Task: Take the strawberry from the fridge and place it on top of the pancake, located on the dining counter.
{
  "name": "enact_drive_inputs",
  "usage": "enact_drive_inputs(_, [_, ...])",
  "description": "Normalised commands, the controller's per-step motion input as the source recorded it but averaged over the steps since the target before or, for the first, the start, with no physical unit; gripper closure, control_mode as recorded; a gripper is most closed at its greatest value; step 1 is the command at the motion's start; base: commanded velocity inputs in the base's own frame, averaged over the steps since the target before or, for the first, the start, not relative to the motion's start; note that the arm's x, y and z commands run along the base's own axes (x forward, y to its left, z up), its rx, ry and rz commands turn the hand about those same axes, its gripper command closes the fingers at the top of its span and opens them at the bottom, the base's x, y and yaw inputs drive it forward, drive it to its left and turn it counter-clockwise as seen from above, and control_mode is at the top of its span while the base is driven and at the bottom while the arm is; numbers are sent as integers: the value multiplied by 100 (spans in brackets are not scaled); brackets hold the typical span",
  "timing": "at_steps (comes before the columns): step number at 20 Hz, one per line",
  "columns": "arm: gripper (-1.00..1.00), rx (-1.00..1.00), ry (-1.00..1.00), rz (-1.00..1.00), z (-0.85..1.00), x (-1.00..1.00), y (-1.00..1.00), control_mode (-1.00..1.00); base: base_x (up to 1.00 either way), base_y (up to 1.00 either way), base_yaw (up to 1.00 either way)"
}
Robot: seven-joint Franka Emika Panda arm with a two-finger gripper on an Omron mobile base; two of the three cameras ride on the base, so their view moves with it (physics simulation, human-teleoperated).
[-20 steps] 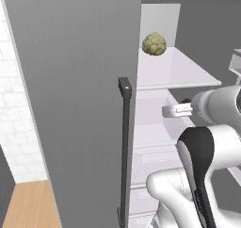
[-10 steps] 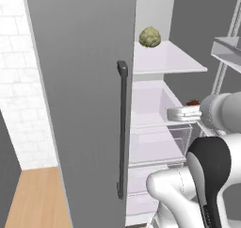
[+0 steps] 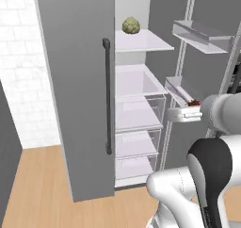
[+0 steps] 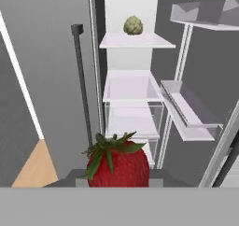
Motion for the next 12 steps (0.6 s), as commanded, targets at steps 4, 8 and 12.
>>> enact_drive_inputs(4, [100,0,0,0,0,0,0,100,-100,-19,-44])
enact_drive_inputs(8, [100,0,0,0,0,0,0,100,-42,-37,-70])
enact_drive_inputs(12, [100,0,0,0,0,0,0,100,-1,-41,-83])
